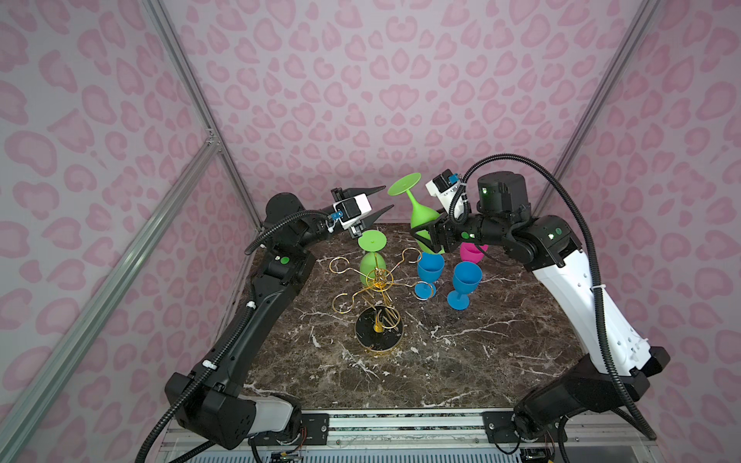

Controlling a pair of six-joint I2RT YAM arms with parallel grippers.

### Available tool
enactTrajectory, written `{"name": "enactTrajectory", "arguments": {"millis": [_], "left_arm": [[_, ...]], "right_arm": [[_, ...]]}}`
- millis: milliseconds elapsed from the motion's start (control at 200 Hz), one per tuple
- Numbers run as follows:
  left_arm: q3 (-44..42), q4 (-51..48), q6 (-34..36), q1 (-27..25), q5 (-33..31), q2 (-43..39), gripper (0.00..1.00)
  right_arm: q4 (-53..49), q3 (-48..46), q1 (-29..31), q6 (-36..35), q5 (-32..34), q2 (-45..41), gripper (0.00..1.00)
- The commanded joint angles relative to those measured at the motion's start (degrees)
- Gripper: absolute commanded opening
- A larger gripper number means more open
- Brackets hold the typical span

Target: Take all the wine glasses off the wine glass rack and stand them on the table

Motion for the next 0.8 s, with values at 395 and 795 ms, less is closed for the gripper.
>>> {"name": "enactTrajectory", "arguments": {"millis": [395, 795], "left_arm": [[-0.65, 3.72, 1.79, -0.15, -3.08, 0.13, 0.19], [-0.25, 4.18, -0.58, -0.23, -4.11, -0.22, 0.03]], "right_arm": [[3.11, 0.01, 2.60, 1.67, -2.44, 2.54, 0.48], [4.54, -0.50, 3.74, 3.35, -3.16, 1.44, 0.67]]}}
